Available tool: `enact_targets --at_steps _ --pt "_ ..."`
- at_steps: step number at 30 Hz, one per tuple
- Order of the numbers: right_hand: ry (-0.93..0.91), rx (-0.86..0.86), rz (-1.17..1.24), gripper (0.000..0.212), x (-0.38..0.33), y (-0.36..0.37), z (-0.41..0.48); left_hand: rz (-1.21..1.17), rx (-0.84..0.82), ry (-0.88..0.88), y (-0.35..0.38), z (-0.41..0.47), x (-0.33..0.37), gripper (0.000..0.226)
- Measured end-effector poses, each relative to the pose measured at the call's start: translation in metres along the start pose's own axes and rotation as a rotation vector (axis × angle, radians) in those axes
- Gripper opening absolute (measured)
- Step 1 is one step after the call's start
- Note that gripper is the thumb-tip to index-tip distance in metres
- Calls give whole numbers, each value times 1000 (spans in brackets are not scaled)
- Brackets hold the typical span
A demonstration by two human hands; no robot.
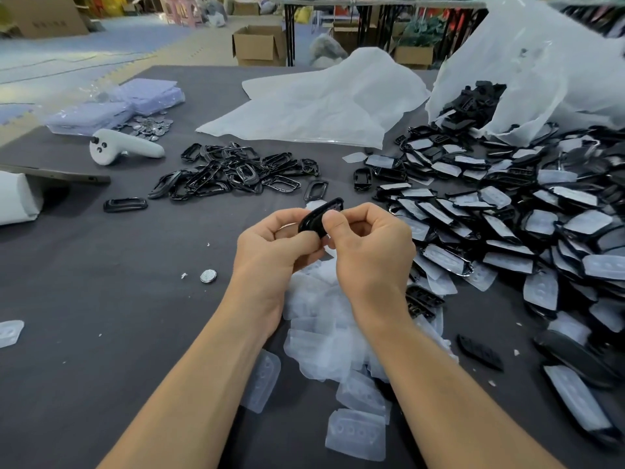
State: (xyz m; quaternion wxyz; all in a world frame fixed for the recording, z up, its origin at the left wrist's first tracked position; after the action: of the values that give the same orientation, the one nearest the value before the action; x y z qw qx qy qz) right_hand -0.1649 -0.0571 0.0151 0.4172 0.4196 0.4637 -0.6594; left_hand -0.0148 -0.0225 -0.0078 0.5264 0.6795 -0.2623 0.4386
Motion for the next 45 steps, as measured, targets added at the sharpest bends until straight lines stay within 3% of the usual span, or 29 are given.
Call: enact_targets --at_steps 9,12,16,21,24,28,30,35,39,42,45 --pt "-139 -37 -306 31 -17 7 -11 -19 169 30 -13 -7 4 23" --pt "-83 -34 -239 30 -15 5 -9 -86 166 2 -15 -6 3 24" --pt "-62 -180 -69 15 -14 13 -7 -138 134 -83 -13 -3 -2 24" --pt "-77 -175 -85 19 -10 10 -5 125 111 13 -7 -5 9 27" --pt "-75 -211 -84 19 -8 12 -5 270 128 115 -7 -6 19 17" --pt "-70 -196 -72 15 -8 6 -2 509 113 252 -1 -9 26 29" --pt "-22 -205 1 13 -4 3 1 533 108 258 2 -10 24 30" --pt "-99 -277 -110 16 -6 4 2 762 61 315 8 -13 26 26" --pt "-170 -312 -191 19 -10 1 2 696 -9 230 6 -7 19 39" --pt "-222 -238 -292 22 -14 -12 3 582 145 175 -14 2 20 37" --pt "-254 -263 -489 22 -16 -13 2 302 251 66 -33 9 18 31"
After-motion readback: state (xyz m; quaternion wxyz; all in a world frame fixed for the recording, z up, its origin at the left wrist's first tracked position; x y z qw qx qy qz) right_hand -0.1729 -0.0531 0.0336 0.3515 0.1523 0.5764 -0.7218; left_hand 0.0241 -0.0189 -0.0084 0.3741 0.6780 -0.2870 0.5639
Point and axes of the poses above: each hand's wrist, its own z-axis towards the middle knuckle, its own y-axis out of the palm, x = y × z, the point moved 8 cm from there along z, towards the middle knuckle, and after that the axes turned 7 degrees about -z, right-handed, at the moved point
